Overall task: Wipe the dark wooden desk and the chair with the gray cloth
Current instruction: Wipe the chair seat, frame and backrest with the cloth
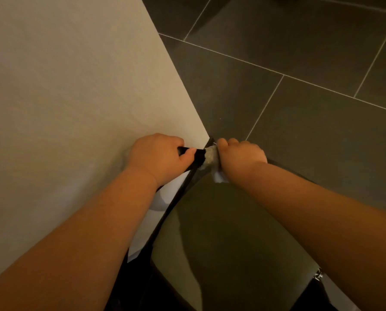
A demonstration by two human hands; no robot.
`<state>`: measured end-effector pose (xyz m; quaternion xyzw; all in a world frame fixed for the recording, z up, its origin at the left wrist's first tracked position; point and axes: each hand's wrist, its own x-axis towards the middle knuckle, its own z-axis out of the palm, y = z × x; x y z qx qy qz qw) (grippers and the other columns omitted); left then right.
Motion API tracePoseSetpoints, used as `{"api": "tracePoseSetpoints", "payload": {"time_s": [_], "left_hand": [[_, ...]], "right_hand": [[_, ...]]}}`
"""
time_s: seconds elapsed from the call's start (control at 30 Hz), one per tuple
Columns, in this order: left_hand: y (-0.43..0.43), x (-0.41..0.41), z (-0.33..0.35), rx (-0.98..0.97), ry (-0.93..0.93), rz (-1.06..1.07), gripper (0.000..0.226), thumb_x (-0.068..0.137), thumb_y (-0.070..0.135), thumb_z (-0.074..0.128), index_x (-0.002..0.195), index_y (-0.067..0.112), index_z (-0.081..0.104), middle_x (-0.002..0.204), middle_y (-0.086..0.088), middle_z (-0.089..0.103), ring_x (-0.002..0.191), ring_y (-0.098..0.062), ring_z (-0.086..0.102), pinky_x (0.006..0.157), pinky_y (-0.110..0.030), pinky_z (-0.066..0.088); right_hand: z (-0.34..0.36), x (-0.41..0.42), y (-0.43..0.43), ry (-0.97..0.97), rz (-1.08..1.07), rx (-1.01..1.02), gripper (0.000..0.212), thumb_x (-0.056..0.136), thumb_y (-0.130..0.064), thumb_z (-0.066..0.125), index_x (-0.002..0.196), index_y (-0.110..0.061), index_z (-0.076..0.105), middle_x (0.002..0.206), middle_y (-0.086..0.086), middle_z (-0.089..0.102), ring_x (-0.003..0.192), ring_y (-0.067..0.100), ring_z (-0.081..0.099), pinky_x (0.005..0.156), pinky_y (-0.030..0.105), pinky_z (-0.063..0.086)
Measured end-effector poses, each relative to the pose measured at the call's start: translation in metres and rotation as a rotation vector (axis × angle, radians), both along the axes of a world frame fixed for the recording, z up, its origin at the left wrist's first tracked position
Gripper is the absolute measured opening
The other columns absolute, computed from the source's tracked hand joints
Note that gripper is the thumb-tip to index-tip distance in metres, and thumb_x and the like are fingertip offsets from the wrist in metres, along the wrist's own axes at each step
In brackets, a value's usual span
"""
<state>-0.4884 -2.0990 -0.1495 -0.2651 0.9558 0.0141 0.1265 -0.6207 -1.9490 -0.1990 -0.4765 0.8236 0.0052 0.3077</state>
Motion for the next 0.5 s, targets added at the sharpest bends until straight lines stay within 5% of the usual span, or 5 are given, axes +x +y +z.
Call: {"api": "tracePoseSetpoints", "payload": {"time_s": [0.1,0.3,0.5], "left_hand": [[-0.002,0.0,0.0,-0.008,0.014,0.006,0.047,0.097,0.064,0.045,0.082,0.024,0.066,0.069,0.004,0.06,0.064,-0.02,0.057,0.058,-0.031,0.047],[-0.001,0.001,-0.002,0.0,0.011,0.022,0.054,0.093,0.067,0.037,0.08,0.024,0.067,0.066,0.005,0.058,0.062,-0.02,0.056,0.058,-0.031,0.05],[0.0,0.001,-0.003,-0.025,-0.005,0.026,0.046,0.097,0.062,0.045,0.079,0.024,0.064,0.067,0.004,0.057,0.062,-0.019,0.054,0.056,-0.03,0.045]], "right_hand": [[0.002,0.003,-0.02,-0.036,0.127,-0.069,0.051,0.085,-0.026,0.074,0.125,-0.015,0.045,0.119,0.009,0.057,0.102,0.035,0.063,0.075,0.04,0.046],[-0.009,-0.01,0.029,0.068,-0.048,-0.033,0.066,0.087,-0.068,0.046,0.13,-0.018,0.044,0.123,0.005,0.059,0.108,0.035,0.064,0.084,0.041,0.048],[-0.012,0.003,-0.004,-0.007,0.01,-0.088,0.056,0.083,-0.051,0.073,0.121,-0.02,0.046,0.117,0.006,0.058,0.108,0.034,0.061,0.092,0.044,0.051]]}}
